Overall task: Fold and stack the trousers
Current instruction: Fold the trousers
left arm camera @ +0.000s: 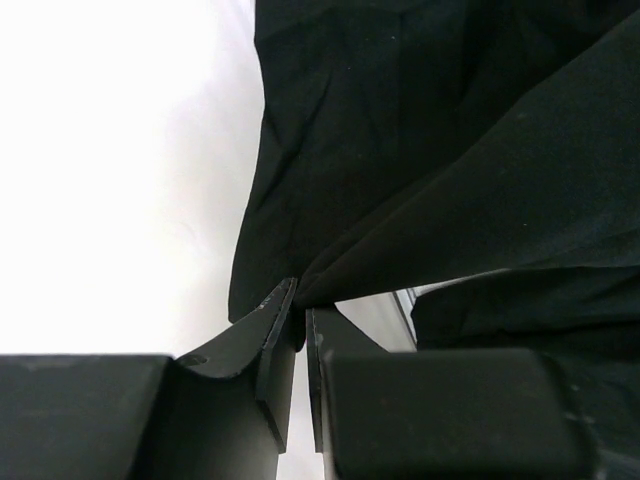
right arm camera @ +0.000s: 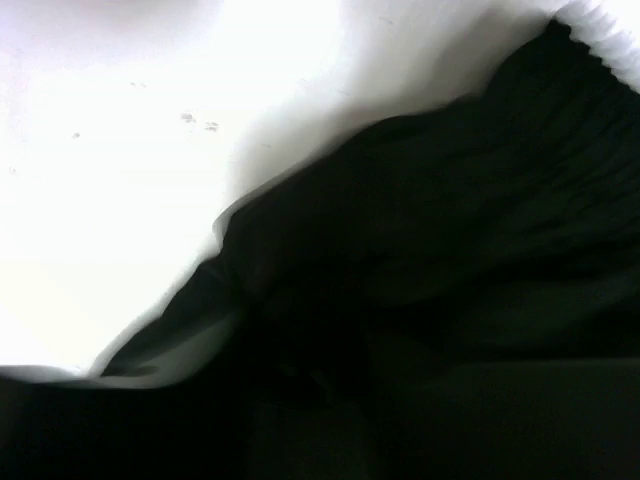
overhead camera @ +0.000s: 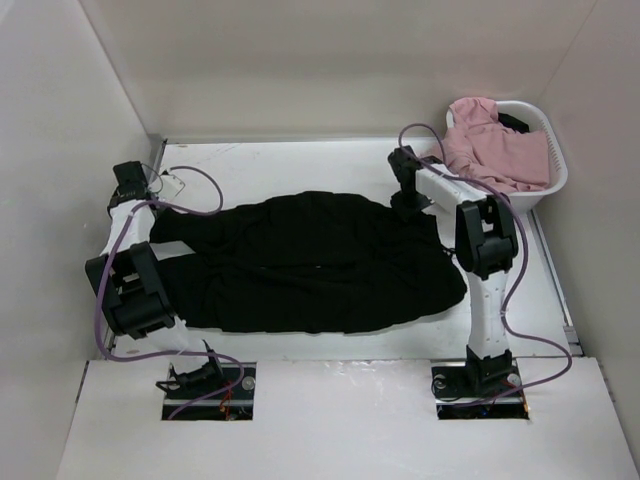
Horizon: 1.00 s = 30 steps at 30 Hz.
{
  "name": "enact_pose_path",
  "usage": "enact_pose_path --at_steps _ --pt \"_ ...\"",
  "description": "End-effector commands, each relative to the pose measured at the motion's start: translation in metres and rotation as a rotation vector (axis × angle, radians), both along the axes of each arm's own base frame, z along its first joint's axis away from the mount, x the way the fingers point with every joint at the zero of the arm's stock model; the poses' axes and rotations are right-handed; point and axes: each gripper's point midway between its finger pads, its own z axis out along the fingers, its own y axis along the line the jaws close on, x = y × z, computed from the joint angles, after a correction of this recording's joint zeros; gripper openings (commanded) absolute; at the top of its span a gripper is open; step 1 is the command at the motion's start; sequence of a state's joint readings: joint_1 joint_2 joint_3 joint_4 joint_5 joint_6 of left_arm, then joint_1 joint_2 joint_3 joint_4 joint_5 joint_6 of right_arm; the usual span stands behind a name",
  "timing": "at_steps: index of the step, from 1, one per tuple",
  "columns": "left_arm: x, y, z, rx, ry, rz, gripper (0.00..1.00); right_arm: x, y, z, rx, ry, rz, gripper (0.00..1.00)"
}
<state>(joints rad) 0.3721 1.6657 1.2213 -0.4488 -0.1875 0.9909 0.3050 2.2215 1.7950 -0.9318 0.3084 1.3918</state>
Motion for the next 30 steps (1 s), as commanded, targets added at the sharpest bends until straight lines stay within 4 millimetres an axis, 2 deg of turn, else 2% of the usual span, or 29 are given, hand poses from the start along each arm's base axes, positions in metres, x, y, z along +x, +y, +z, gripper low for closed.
enact_pose_path --at_steps 1,2,3,5,7,9,12,14,16,17,19,21,24,26,28,30 --pt "0.021 0.007 0.028 0.020 -0.104 0.003 0.08 0.000 0.003 -0.004 0.076 -0.035 -0.037 0.14" --pt "0.023 0.008 0.030 0.022 -0.115 0.002 0.08 0.001 0.003 -0.001 0.078 -0.049 -0.028 0.03" --pt "0.026 0.009 0.033 0.024 -0.127 0.000 0.07 0.003 0.003 0.006 0.075 -0.074 -0.008 0.00" --pt "0.036 0.011 0.043 0.035 -0.167 -0.006 0.07 0.012 0.001 0.026 0.057 -0.131 0.051 0.00" --pt "0.047 0.014 0.055 0.051 -0.206 -0.011 0.06 0.023 -0.003 0.054 0.023 -0.221 0.109 0.00" --pt "0.060 0.015 0.071 0.074 -0.245 -0.026 0.06 0.035 -0.011 0.100 -0.026 -0.359 0.186 0.00" --pt "0.081 0.021 0.102 0.119 -0.306 -0.051 0.05 0.043 -0.021 0.158 -0.085 -0.521 0.294 0.00" --pt "0.093 0.026 0.129 0.159 -0.349 -0.062 0.05 0.034 -0.032 0.193 -0.137 -0.607 0.340 0.00" --pt "0.098 0.026 0.153 0.191 -0.388 -0.079 0.05 0.017 -0.046 0.212 -0.169 -0.665 0.352 0.00" --pt "0.098 0.023 0.164 0.204 -0.403 -0.092 0.05 0.005 -0.053 0.214 -0.170 -0.684 0.346 0.00" --pt "0.089 0.011 0.177 0.219 -0.421 -0.119 0.05 -0.021 -0.061 0.205 -0.148 -0.698 0.339 0.00" --pt "0.068 -0.002 0.172 0.232 -0.384 -0.162 0.06 -0.048 -0.061 0.187 -0.103 -0.689 0.343 0.00" --pt "0.019 -0.015 0.133 0.260 -0.264 -0.224 0.06 -0.085 -0.054 0.149 -0.015 -0.639 0.352 0.00" --pt "-0.021 -0.020 0.102 0.269 -0.180 -0.238 0.06 -0.106 -0.053 0.129 0.034 -0.612 0.326 0.00" --pt "-0.062 -0.022 0.074 0.274 -0.091 -0.230 0.06 -0.125 -0.059 0.117 0.063 -0.609 0.277 0.00" --pt "-0.096 -0.023 0.059 0.277 -0.044 -0.208 0.06 -0.136 -0.068 0.111 0.071 -0.618 0.243 0.01"
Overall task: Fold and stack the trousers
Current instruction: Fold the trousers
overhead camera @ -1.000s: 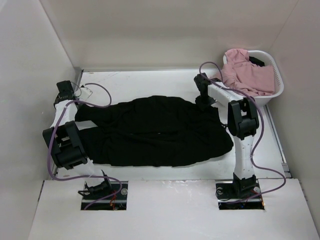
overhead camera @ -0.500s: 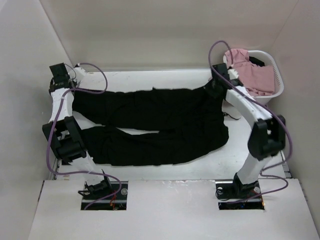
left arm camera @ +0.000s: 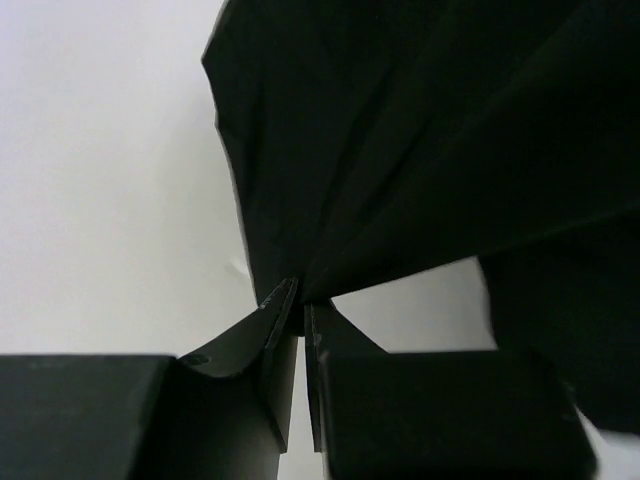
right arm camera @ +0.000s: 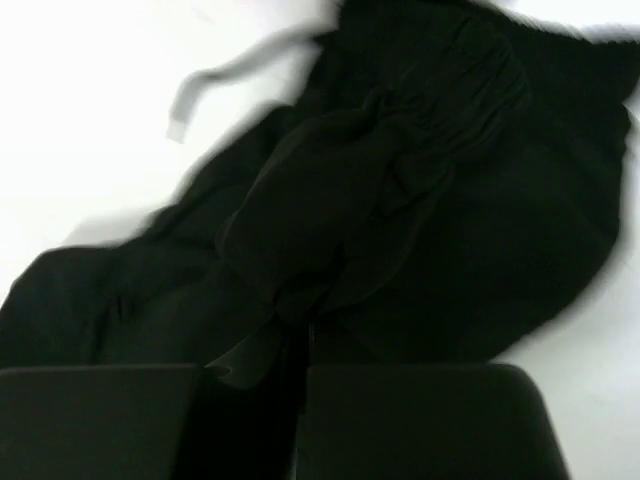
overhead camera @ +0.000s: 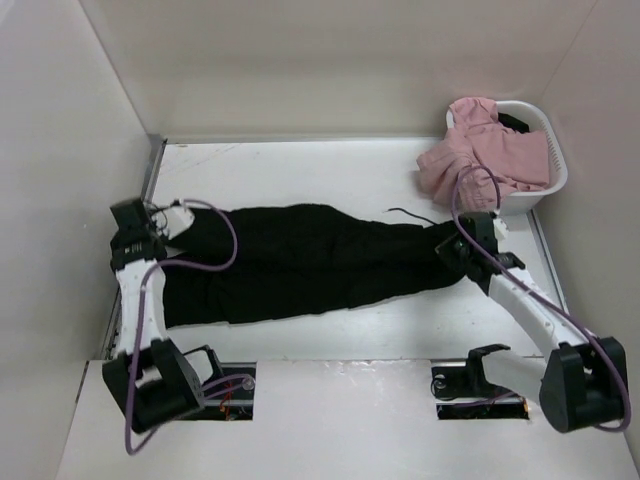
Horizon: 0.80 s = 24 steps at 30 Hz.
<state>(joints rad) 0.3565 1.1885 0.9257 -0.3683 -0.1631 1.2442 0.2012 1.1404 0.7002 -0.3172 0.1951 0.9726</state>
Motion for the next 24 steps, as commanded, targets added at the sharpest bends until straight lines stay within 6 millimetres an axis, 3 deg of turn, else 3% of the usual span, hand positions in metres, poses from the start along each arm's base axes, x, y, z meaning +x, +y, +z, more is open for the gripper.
enact_pose_path --at_steps 1,4,6,10,12,16,19,21,24 --pt "-0.054 0.003 -0.022 0.054 0.100 0.026 0.06 -0.003 -0.008 0.025 0.087 -0.116 -0.060 0.01" --pt "-0.091 -0.006 -0.036 0.069 0.133 0.024 0.07 -0.018 -0.019 0.015 0.095 -0.101 -0.080 0.02" --pt "-0.104 -0.010 -0.044 0.076 0.151 0.027 0.07 -0.023 -0.026 0.008 0.105 -0.091 -0.096 0.03" --pt "-0.114 -0.013 -0.048 0.094 0.150 0.024 0.07 -0.022 -0.038 0.003 0.109 -0.091 -0.117 0.02" --pt "-0.106 -0.010 -0.031 0.122 0.112 0.019 0.07 -0.018 -0.047 0.013 0.100 -0.115 -0.127 0.02" --pt "-0.091 0.007 0.034 0.174 -0.029 0.061 0.07 -0.022 -0.069 0.046 0.065 -0.182 -0.169 0.01" --pt "-0.096 0.007 0.060 0.197 -0.055 0.062 0.07 -0.037 -0.076 0.045 0.069 -0.159 -0.196 0.01" --pt "-0.113 0.000 0.051 0.198 0.010 0.048 0.07 -0.051 -0.071 0.031 0.095 -0.107 -0.197 0.03" --pt "-0.153 -0.022 0.009 0.150 0.217 0.002 0.09 -0.072 -0.065 0.007 0.160 -0.031 -0.237 0.08"
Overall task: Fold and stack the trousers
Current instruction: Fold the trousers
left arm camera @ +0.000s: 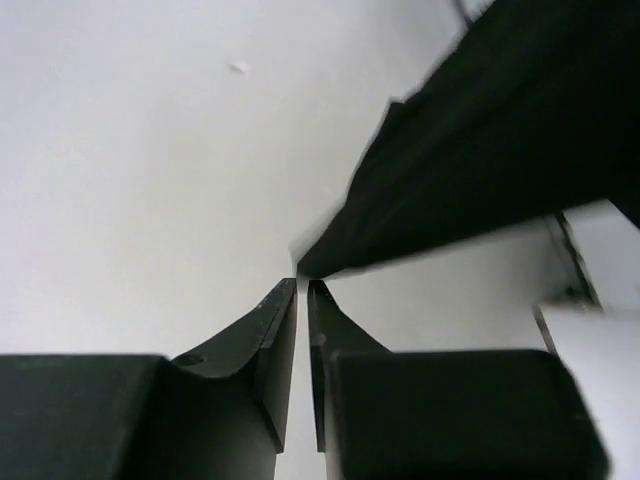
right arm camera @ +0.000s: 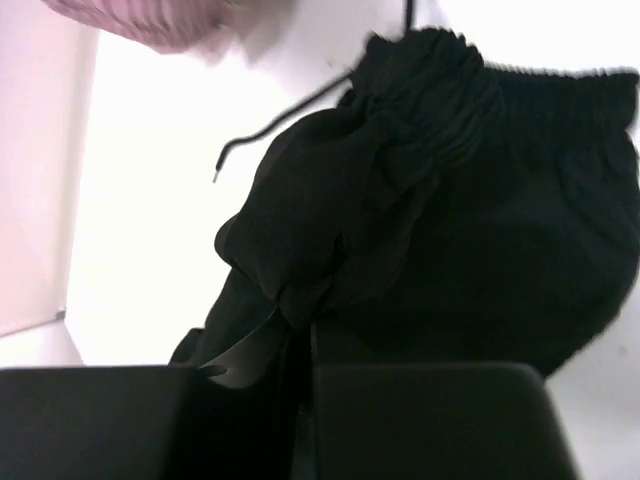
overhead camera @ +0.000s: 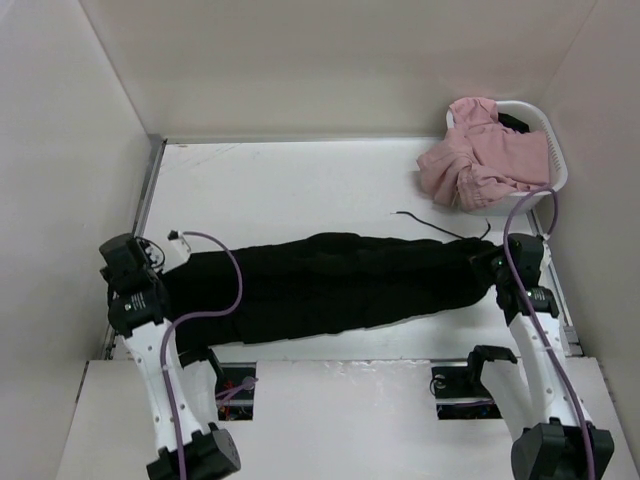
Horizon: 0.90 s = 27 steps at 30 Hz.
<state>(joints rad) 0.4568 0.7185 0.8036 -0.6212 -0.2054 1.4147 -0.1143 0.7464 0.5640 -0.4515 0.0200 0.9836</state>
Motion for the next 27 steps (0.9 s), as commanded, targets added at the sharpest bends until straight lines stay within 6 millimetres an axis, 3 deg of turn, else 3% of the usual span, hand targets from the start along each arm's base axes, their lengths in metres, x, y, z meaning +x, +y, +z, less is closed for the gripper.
enact_pose_path --at_steps 1,5,7,10,11,14,16,18,20,21,22,25,27 --pt "-0.059 -0.025 -0.048 -0.053 0.307 -0.029 0.11 -0.028 -0.001 -0.027 0.066 0.104 -0.061 0.12" --pt "-0.131 -0.058 -0.096 -0.141 0.640 -0.094 0.24 -0.049 -0.009 -0.041 0.079 0.155 -0.127 0.28" --pt "-0.157 -0.069 -0.110 -0.162 0.756 -0.125 0.44 -0.056 -0.016 -0.044 0.061 0.171 -0.159 0.62" --pt "-0.168 -0.069 -0.113 -0.135 0.810 -0.134 0.57 -0.054 -0.019 -0.034 0.035 0.151 -0.148 0.88" --pt "-0.161 -0.068 -0.108 -0.120 0.783 -0.144 0.59 -0.051 -0.019 -0.026 0.014 0.138 -0.127 1.00" --pt "-0.123 -0.061 -0.087 -0.112 0.672 -0.144 0.63 -0.033 -0.006 0.008 -0.117 0.078 0.033 1.00" --pt "-0.089 -0.055 -0.080 -0.145 0.592 -0.137 0.63 -0.022 0.017 0.031 -0.237 0.050 0.183 1.00" --pt "-0.051 -0.054 -0.083 -0.190 0.514 -0.175 0.63 -0.017 0.049 0.039 -0.326 0.055 0.325 1.00" --pt "-0.012 -0.062 -0.087 -0.204 0.439 -0.267 0.64 -0.016 0.098 0.027 -0.389 0.107 0.511 1.00" --pt "0.005 -0.071 -0.089 -0.203 0.420 -0.321 0.65 -0.017 0.125 0.010 -0.419 0.166 0.615 1.00" --pt "0.022 -0.085 -0.090 -0.194 0.404 -0.388 0.66 -0.020 0.141 -0.002 -0.428 0.205 0.666 1.00" --pt "0.054 -0.144 -0.098 -0.211 0.398 -0.595 0.68 -0.028 0.180 -0.042 -0.427 0.304 0.762 1.00" --pt "0.055 -0.189 -0.116 -0.247 0.462 -0.715 0.68 -0.034 0.192 -0.064 -0.384 0.357 0.749 1.00"
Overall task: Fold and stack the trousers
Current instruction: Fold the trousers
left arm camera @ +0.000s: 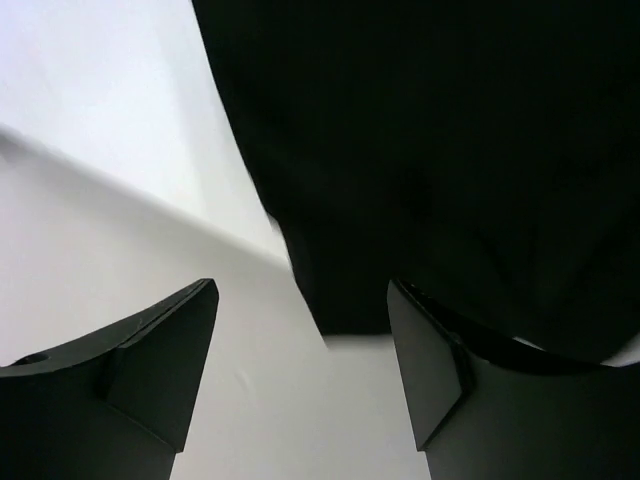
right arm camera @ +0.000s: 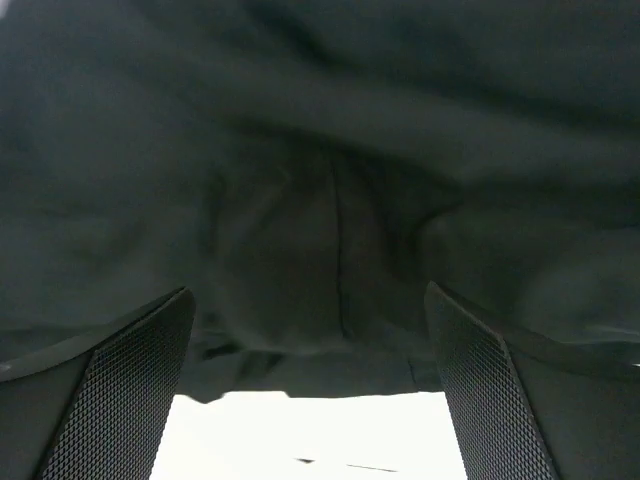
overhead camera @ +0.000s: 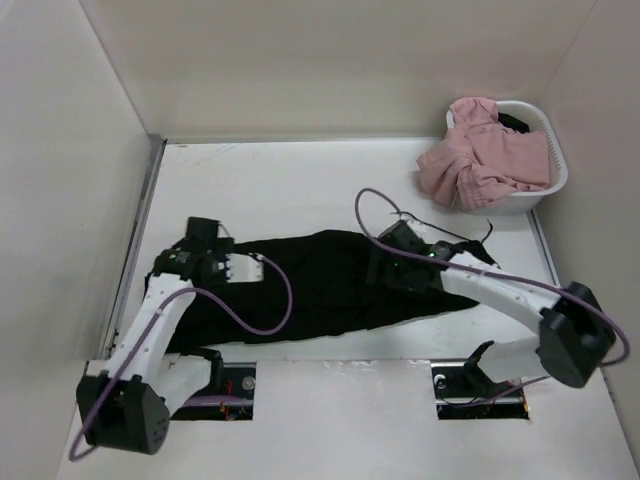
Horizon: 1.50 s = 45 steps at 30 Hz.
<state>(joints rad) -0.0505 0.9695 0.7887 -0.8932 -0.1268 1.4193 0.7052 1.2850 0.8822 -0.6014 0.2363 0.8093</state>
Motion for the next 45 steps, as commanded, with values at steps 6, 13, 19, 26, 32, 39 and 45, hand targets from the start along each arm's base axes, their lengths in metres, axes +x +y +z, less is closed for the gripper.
enact_pose_path --at_steps 6,13,19,26,32,39,45 --pt "-0.029 -0.125 -0.105 -0.064 0.299 -0.332 0.65 0.011 0.022 -0.066 -0.007 0.163 -0.119 1.00" --pt "0.077 -0.100 -0.145 -0.058 0.155 -0.112 0.62 0.070 0.034 -0.074 -0.015 0.172 -0.173 1.00" --pt "0.197 -0.085 -0.106 -0.123 -0.107 -0.027 0.62 0.146 0.009 -0.059 -0.058 0.095 -0.220 1.00" --pt "0.163 -0.074 -0.072 -0.125 -0.072 -0.045 0.64 0.161 0.012 -0.011 -0.017 -0.020 -0.124 1.00" --pt "0.128 -0.019 -0.019 -0.163 -0.116 0.115 0.67 0.116 -0.018 0.048 0.052 -0.140 -0.196 1.00" --pt "0.122 0.079 -0.031 -0.119 -0.097 0.323 0.66 0.081 -0.072 0.039 0.113 -0.116 -0.378 1.00" --pt "0.165 0.136 -0.051 -0.087 -0.191 0.430 0.66 0.096 -0.115 0.031 0.132 -0.147 -0.522 1.00"
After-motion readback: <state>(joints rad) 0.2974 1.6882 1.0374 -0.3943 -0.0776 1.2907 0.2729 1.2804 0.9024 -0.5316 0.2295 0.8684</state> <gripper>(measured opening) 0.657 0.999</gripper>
